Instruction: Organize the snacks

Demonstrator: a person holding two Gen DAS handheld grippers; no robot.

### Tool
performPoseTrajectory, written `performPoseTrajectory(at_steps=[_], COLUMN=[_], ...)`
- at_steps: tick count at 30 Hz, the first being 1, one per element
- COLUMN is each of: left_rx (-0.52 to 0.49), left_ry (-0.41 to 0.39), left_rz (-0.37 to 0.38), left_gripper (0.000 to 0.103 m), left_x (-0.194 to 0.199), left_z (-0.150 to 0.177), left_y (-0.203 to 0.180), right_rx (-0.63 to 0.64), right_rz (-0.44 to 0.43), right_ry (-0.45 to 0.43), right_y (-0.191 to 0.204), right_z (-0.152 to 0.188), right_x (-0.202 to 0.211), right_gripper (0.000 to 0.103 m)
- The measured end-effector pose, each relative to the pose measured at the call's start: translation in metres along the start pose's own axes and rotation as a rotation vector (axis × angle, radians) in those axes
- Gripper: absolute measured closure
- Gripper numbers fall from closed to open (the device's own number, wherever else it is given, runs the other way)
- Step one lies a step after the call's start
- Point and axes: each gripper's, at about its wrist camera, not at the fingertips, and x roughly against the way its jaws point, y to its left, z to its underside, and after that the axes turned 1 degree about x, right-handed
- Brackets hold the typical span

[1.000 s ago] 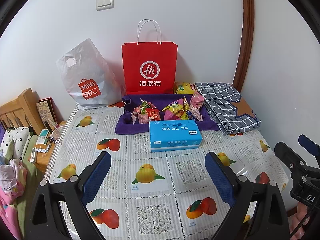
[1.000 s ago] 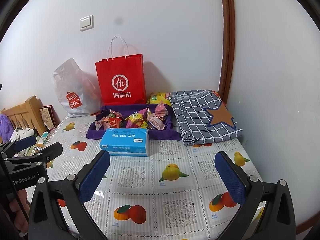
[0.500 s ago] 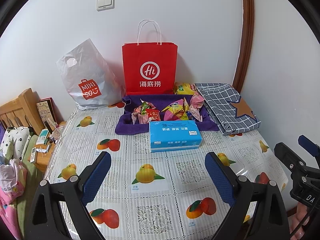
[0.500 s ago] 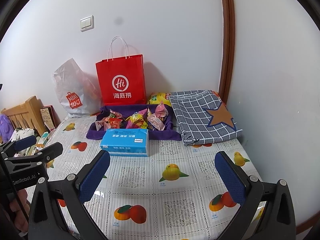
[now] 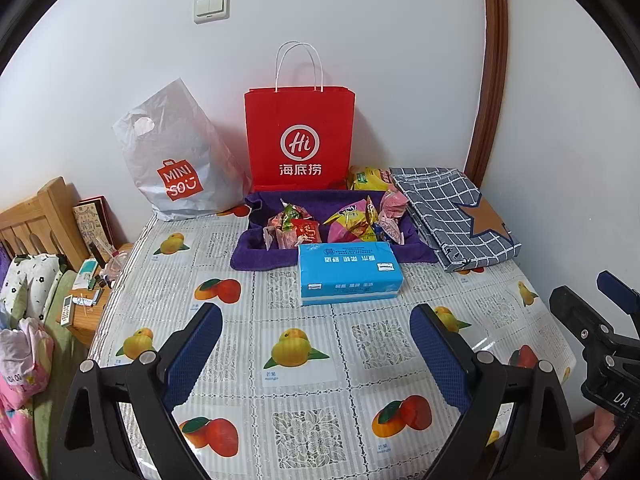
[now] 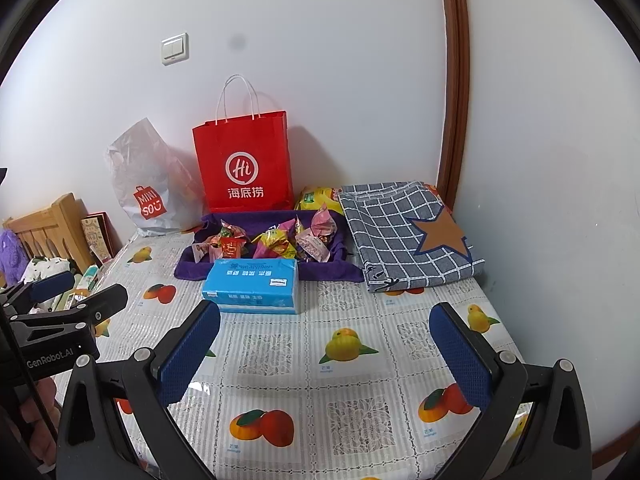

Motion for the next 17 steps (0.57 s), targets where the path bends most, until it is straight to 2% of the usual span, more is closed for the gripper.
performPoseTrajectory(at_steps=[17], left_rx=[-0.001], left_ry=[-0.007], left_rz=[-0.011], left_gripper=[0.007], left_x=[0.0019], left_z=[-0.0053], left_y=[0.005], right_rx=[0.009], right_rz=[-0.015], right_ry=[0.0], right_y=[0.0033], right_z=[0.0007], right_x=[0.0004], right_gripper=[0.0])
